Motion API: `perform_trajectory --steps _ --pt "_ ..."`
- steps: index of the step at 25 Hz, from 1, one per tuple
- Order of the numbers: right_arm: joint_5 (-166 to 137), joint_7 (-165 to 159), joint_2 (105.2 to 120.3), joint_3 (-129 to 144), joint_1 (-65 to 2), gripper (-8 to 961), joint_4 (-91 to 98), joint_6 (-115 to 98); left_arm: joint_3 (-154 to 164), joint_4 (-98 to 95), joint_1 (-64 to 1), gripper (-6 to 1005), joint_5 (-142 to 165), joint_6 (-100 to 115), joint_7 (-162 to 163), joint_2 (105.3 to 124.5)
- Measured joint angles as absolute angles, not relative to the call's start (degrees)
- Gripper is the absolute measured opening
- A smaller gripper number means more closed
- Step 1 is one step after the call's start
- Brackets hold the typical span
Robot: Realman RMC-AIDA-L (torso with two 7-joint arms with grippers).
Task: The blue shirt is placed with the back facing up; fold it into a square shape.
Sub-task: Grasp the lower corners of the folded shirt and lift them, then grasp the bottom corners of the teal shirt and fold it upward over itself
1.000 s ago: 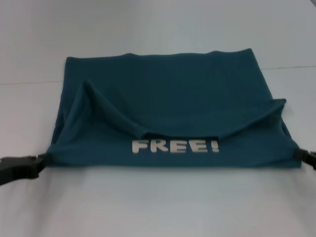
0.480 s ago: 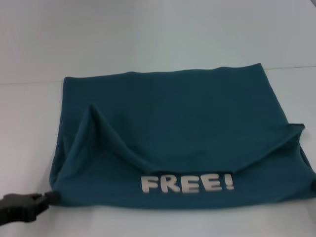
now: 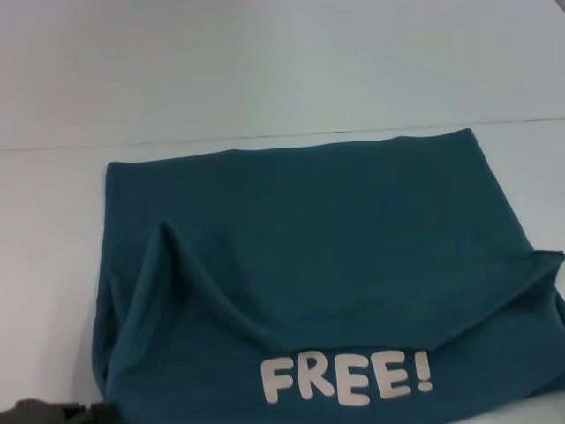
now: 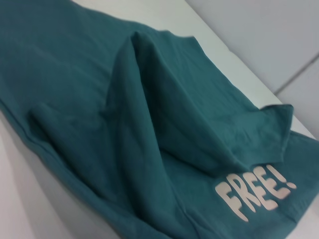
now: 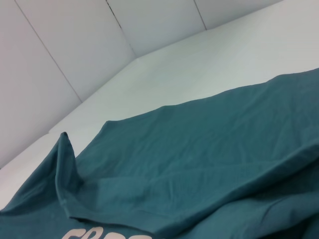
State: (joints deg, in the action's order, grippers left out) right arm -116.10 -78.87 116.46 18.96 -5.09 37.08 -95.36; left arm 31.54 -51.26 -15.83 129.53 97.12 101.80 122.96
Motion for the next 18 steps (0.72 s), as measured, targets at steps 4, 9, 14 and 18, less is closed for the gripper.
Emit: perform_trajectory --steps 4,9,14,18 --pt "-117.0 -78.4 116.45 18.2 -3.9 18 37.1 -96.2 30.8 -51.4 -15.4 22 131.0 99.2 101.3 122.95" --pt "-120.5 -77.4 116.48 15.2 -3.5 18 36.7 -97.5 29.5 -51.4 -14.9 22 131.9 100.6 100.4 122.96" --pt "-122.8 -77.3 116.53 13.3 -2.7 18 36.6 -98.7 29.2 -51.5 -14.7 23 132.4 101.2 100.3 122.95" --pt "-123.9 -77.4 116.53 10.6 -2.2 18 36.9 -100.1 28.8 -51.5 -14.9 23 133.5 102.3 100.6 122.88"
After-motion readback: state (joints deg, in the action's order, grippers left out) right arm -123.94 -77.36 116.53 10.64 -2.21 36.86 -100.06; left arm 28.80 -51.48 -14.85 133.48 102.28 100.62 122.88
